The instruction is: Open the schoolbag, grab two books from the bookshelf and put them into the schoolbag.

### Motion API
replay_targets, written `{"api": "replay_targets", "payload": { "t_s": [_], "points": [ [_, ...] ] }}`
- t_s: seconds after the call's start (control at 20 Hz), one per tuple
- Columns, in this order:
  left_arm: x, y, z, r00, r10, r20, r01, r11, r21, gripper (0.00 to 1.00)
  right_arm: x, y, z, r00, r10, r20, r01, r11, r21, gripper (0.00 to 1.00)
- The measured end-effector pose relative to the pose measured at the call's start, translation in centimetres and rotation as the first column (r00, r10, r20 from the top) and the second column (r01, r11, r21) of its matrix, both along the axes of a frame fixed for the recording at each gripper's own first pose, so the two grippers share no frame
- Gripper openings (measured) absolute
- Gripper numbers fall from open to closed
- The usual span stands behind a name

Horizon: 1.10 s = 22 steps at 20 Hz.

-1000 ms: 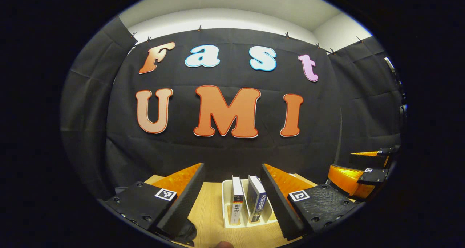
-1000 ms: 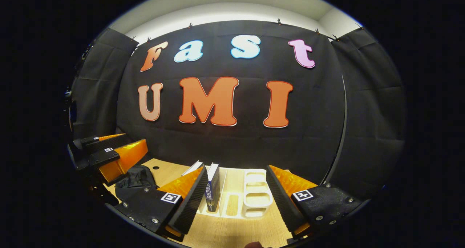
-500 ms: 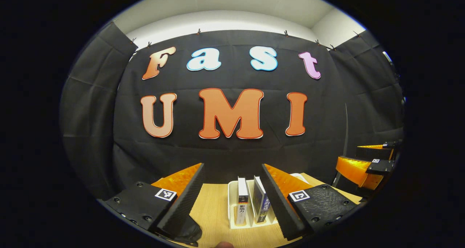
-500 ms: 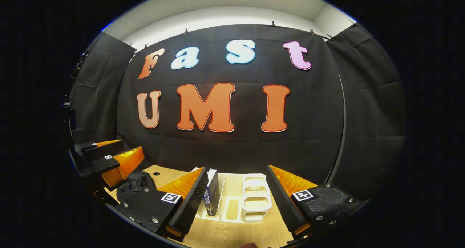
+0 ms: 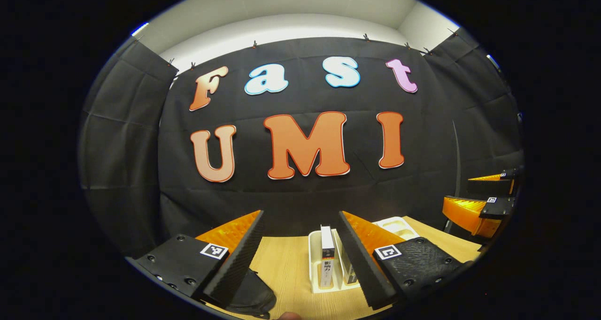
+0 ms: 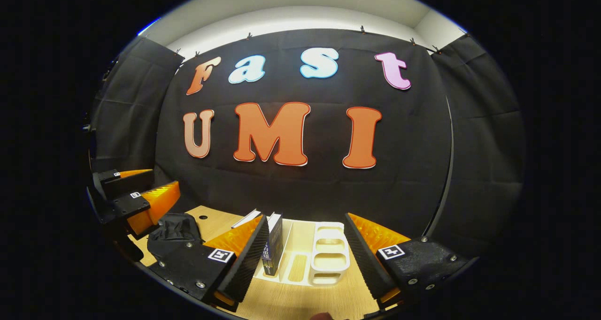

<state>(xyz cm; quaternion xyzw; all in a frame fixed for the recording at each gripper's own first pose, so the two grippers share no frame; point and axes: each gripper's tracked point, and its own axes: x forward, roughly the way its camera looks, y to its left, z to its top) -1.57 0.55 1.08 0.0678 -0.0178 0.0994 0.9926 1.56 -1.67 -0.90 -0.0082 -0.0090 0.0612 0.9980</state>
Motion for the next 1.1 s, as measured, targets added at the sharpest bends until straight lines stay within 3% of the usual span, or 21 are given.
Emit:
{"api": "replay_targets", "payload": {
  "t_s": [0.35,0.7,1.1],
  "points": [
    [-1.5,1.9,-2.4,0.992,0.113,-0.051,-0.109,0.990,0.086,0.99,1.1,-0.8,-0.6,0.999,0.051,0.004,-0.051,0.999,0.000,0.95],
    [-3.3,4.6,-6.0,0.970,0.215,-0.117,-0.186,0.958,0.220,0.98,1.8,-0.6,-2.0,0.996,0.091,-0.018,-0.091,0.996,-0.012,0.96],
    [-3.5,8.3,-12.2,0.944,0.236,-0.231,-0.105,0.879,0.466,0.98,3.3,1.7,-3.8,0.997,0.056,-0.059,-0.060,0.996,-0.063,0.96]
  ]
}}
